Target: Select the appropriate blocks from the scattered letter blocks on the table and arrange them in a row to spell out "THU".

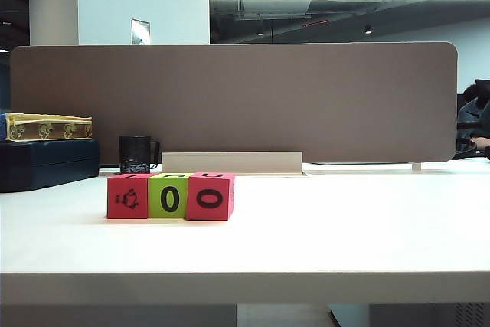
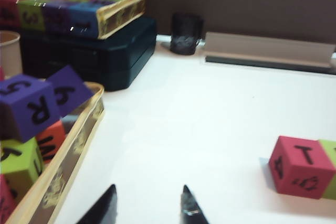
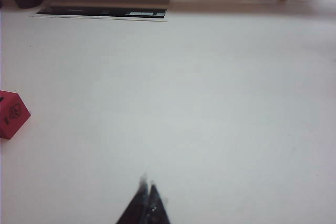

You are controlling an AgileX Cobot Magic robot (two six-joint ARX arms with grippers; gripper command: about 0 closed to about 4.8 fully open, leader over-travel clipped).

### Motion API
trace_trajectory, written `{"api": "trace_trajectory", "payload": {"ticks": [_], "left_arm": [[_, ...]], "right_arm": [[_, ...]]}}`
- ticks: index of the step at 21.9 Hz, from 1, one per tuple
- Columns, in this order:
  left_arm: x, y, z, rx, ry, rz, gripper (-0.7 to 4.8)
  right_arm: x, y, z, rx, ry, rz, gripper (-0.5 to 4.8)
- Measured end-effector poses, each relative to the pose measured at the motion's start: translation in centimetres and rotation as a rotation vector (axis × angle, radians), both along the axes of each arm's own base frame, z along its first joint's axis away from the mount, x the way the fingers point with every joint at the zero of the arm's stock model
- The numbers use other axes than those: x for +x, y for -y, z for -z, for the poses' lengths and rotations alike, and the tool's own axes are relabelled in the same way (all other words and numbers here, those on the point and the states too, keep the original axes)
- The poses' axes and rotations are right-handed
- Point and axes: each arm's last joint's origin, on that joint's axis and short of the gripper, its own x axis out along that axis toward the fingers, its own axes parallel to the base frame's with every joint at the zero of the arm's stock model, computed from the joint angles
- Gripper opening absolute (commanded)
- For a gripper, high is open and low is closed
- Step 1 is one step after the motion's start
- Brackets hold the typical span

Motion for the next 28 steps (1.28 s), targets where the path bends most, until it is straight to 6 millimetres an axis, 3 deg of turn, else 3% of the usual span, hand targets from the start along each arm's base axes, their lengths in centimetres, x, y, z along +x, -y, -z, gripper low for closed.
{"api": "trace_trajectory", "payload": {"ticks": [7,28], "left_arm": [[0.2,-0.2,1.3,0.001,-0.031,-0.027,1.47],[0.2,-0.2,1.5,0.016,-0.060,-0.021,1.47]], "right_arm": [[0.0,0.0,0.0,0.001,0.002,0.000,-0.01],[0.0,0.0,0.0,0.001,0.002,0.004,-0.01]]}}
